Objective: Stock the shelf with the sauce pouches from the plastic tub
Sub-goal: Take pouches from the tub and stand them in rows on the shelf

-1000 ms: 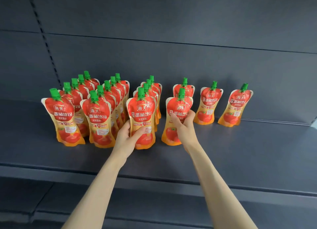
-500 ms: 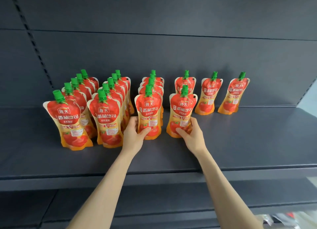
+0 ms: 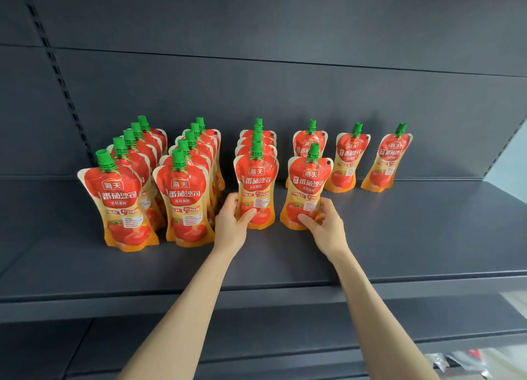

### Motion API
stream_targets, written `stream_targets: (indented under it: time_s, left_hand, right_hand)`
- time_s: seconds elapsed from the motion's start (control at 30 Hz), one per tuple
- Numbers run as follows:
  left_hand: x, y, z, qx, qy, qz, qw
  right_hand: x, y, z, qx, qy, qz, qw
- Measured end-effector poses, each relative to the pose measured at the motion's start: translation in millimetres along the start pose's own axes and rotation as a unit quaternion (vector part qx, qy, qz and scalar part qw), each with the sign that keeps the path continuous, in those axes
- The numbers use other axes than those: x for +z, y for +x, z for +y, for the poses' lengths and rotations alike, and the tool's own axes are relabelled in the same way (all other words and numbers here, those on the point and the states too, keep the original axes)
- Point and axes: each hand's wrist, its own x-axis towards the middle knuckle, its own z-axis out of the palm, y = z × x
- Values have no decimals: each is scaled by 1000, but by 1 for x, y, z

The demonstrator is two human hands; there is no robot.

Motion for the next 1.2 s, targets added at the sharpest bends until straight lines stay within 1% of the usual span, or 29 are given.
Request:
stream_targets:
  time_s: [0.53,0.63,0.77,0.8,0.87,0.97,1.03,1.1,1.17,1.2]
  left_hand:
    - [5,-3,7,-13,24,21,999]
    - [5,-8,8,-18,25,36,999]
    - [0,-26,12,14,34,47,998]
    - [-3,-32,11,20,46,51,997]
    - [-11,-46,7,20,67,85,994]
    - [-23,-60,6,11,55,117,992]
    - [-28,-64,8,14,48,106,993]
    - [-31,-65,12,12,41,78,996]
    - [-34,-67,15,27,53,54,997]
    - [-38,-70,15,41,64,58,995]
  right_hand:
    - [-3,-2,-1,11,28,-13,999]
    - [-4,-5,-3,14,33,-12,999]
    - [-7,-12,-4,12,41,-21,999]
    - [-8,-15,-4,11,44,-27,999]
    - [-5,-23,-6,3,51,-43,998]
    - [9,-33,-14,-11,61,-66,996]
    - [20,-38,-20,-16,64,-73,995]
    - [28,-42,-24,-13,66,-71,995]
    - [31,-44,-27,-13,62,-65,996]
    - [32,-46,-28,-14,61,-63,996]
